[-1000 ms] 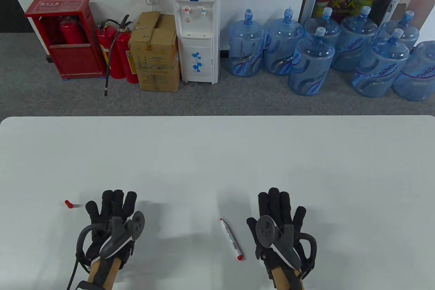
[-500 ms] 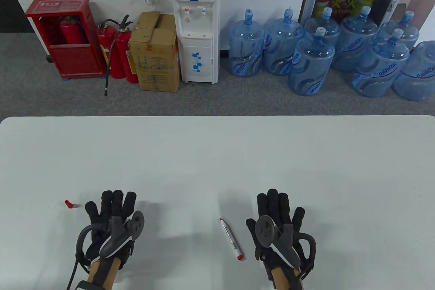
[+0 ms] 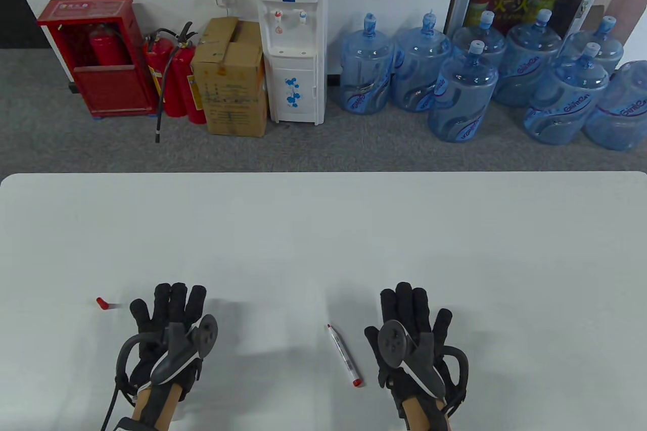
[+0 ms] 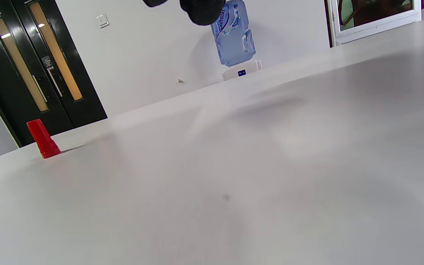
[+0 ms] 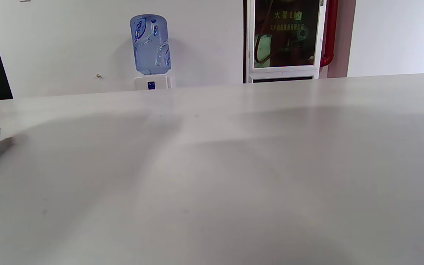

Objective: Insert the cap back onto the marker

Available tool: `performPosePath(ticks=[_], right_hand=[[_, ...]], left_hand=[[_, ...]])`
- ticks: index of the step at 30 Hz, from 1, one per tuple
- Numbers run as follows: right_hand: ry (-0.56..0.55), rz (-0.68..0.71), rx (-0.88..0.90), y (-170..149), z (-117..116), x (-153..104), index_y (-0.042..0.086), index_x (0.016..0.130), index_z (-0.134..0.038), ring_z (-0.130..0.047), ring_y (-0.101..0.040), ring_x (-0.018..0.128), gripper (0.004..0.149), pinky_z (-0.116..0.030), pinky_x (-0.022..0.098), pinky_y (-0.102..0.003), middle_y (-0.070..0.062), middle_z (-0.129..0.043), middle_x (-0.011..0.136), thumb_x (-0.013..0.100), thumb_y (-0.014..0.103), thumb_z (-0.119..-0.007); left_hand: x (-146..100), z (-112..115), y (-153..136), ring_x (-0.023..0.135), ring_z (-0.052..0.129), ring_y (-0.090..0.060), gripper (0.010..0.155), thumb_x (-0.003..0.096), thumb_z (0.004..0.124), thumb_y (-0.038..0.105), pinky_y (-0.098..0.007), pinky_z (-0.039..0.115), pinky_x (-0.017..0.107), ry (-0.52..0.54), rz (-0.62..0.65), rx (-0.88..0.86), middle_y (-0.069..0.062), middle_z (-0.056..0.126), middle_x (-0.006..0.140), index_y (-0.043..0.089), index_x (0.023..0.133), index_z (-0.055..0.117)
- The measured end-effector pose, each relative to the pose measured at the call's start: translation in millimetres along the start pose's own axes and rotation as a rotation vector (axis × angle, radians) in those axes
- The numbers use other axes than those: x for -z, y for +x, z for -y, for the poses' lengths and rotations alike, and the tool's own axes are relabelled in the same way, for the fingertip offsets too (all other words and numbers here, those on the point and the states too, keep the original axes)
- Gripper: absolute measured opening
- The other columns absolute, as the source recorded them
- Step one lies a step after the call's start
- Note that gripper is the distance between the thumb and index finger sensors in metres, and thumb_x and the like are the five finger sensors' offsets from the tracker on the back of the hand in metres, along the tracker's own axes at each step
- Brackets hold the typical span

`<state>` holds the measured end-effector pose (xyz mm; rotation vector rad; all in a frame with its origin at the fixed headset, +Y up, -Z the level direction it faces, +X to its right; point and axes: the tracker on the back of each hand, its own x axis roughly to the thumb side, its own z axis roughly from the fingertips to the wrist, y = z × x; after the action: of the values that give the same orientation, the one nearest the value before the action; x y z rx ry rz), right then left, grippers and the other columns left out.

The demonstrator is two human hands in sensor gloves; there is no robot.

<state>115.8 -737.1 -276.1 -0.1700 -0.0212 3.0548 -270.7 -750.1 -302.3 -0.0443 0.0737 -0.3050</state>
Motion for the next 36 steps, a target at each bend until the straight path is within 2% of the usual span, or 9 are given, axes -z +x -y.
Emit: performPosePath(ticks=[6, 9, 12, 21, 26, 30, 32, 36], right_hand=[[0.0, 0.003, 0.004, 0, -1, 0, 0.041, 0.107, -0.018, -0.017, -0.019, 0.111, 0.077, -0.02, 0.071, -0.057, 0.009, -0.013, 0.118, 0.038, 0.069, -0.037], [0.009, 0.003, 0.009, 1, -2, 0, 0.041, 0.107, -0.018, -0.017, -0.019, 0.111, 0.077, -0.02, 0.071, -0.057, 0.009, -0.013, 0.118, 0.038, 0.069, -0.037], [0.008, 0.007, 0.01, 1, -2, 0, 0.041, 0.107, -0.018, -0.017, -0.019, 0.111, 0.077, -0.02, 0.071, -0.057, 0.009, -0.013, 0.118, 0.038, 0.069, -0.038], [0.008, 0.013, 0.0, 2, -4, 2, 0.041, 0.107, -0.018, -0.017, -0.019, 0.111, 0.077, -0.02, 0.071, -0.057, 0.009, -0.013, 0.118, 0.038, 0.069, -0.038], [0.014, 0.012, -0.004, 1, -4, 2, 0.041, 0.107, -0.018, -0.017, -0.019, 0.111, 0.077, -0.019, 0.071, -0.056, 0.009, -0.013, 0.118, 0.038, 0.069, -0.038], [0.013, 0.011, -0.002, 1, -4, 2, 0.041, 0.107, -0.018, -0.017, -0.019, 0.111, 0.077, -0.019, 0.071, -0.055, 0.009, -0.013, 0.118, 0.038, 0.069, -0.038], [0.014, 0.009, -0.007, 1, -4, 2, 0.041, 0.107, -0.018, -0.017, -0.019, 0.111, 0.077, -0.019, 0.071, -0.055, 0.008, -0.012, 0.118, 0.038, 0.069, -0.038], [0.012, 0.003, -0.014, 1, -4, 3, 0.041, 0.107, -0.019, -0.017, -0.019, 0.111, 0.077, -0.019, 0.072, -0.055, 0.008, -0.013, 0.118, 0.038, 0.069, -0.038]], left_hand=[[5, 3, -2, 0.119, 0.03, -0.038, 0.079, 0.0432, 0.046, 0.064, -0.072, 0.024, 0.074, -0.012, -0.011, -0.004, -0.007, 0.038, 0.127, 0.036, 0.112, 0.021], [13, -1, -5, 0.119, 0.031, -0.038, 0.078, 0.0438, 0.047, 0.064, -0.072, 0.025, 0.074, 0.006, -0.018, 0.019, -0.006, 0.039, 0.127, 0.036, 0.112, 0.022], [24, 0, -13, 0.119, 0.033, -0.038, 0.077, 0.0443, 0.048, 0.063, -0.072, 0.026, 0.075, -0.023, -0.054, 0.0, -0.006, 0.04, 0.127, 0.036, 0.113, 0.024], [50, 24, -40, 0.119, 0.033, -0.038, 0.077, 0.0442, 0.048, 0.063, -0.071, 0.027, 0.075, -0.124, -0.127, 0.083, -0.005, 0.04, 0.126, 0.037, 0.112, 0.023], [58, 23, -69, 0.119, 0.036, -0.037, 0.076, 0.0445, 0.052, 0.063, -0.071, 0.03, 0.076, -0.117, -0.18, 0.114, -0.004, 0.042, 0.126, 0.039, 0.111, 0.025], [66, 18, -108, 0.119, 0.043, -0.038, 0.074, 0.0452, 0.058, 0.061, -0.07, 0.035, 0.077, -0.12, -0.266, 0.097, -0.004, 0.046, 0.125, 0.041, 0.111, 0.029], [68, 16, -129, 0.118, 0.049, -0.038, 0.073, 0.0453, 0.06, 0.06, -0.07, 0.04, 0.077, -0.128, -0.309, 0.079, -0.003, 0.049, 0.125, 0.042, 0.11, 0.031], [71, 18, -153, 0.114, 0.065, -0.037, 0.071, 0.0449, 0.066, 0.059, -0.069, 0.053, 0.075, -0.162, -0.368, 0.061, -0.003, 0.057, 0.122, 0.045, 0.109, 0.037]])
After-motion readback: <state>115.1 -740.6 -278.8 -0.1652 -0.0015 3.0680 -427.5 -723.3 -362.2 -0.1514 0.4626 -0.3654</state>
